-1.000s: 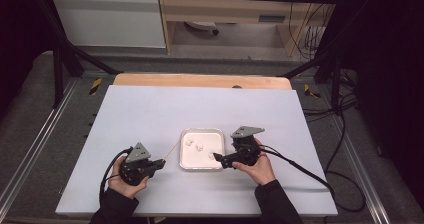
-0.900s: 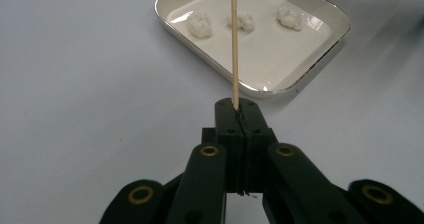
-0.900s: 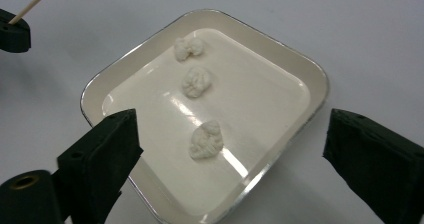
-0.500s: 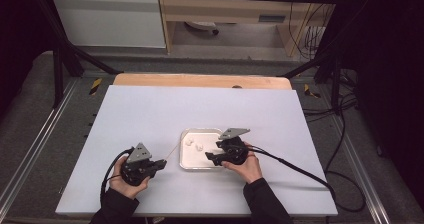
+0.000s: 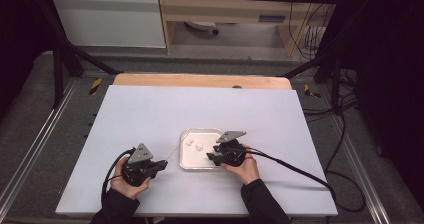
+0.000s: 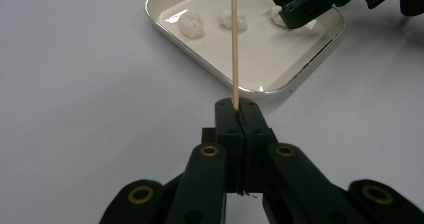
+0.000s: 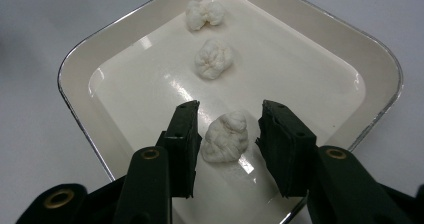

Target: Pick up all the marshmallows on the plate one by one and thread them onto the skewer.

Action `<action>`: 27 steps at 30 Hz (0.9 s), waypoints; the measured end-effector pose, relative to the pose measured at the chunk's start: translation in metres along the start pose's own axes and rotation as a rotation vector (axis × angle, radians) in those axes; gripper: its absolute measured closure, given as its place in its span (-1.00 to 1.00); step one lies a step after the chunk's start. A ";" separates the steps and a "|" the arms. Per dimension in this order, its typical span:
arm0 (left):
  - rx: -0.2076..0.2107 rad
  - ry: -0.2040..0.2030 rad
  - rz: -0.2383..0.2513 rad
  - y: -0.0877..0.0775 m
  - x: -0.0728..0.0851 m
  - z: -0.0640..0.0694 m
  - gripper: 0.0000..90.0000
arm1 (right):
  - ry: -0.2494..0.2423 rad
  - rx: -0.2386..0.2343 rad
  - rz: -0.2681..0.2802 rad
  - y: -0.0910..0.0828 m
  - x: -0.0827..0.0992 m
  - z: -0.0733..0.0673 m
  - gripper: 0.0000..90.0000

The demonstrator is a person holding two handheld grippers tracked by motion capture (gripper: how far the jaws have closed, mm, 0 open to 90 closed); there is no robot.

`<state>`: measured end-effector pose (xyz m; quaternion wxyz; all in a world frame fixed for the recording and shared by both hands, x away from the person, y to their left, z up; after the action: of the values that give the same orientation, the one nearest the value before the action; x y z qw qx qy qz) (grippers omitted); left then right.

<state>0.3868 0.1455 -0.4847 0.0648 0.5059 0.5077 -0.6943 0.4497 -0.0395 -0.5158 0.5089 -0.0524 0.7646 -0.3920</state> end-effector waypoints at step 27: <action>0.006 0.001 0.022 -0.001 -0.003 0.005 0.97 | -0.004 -0.019 0.075 -0.018 -0.014 -0.006 0.62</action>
<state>0.3846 0.1408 -0.4822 0.0706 0.5120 0.4999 -0.6949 0.4453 -0.0422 -0.4926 0.5244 -0.0292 0.7686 -0.3652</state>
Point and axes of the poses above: each handheld gripper's, and its own axes: y roughly forward along the jaws, x roughly out of its underside, z roughly to its right, the point moved 10 cm from there along y, roughly forward along the jaws, and after that the axes turned 9 degrees about -x, right-handed, at the moved point
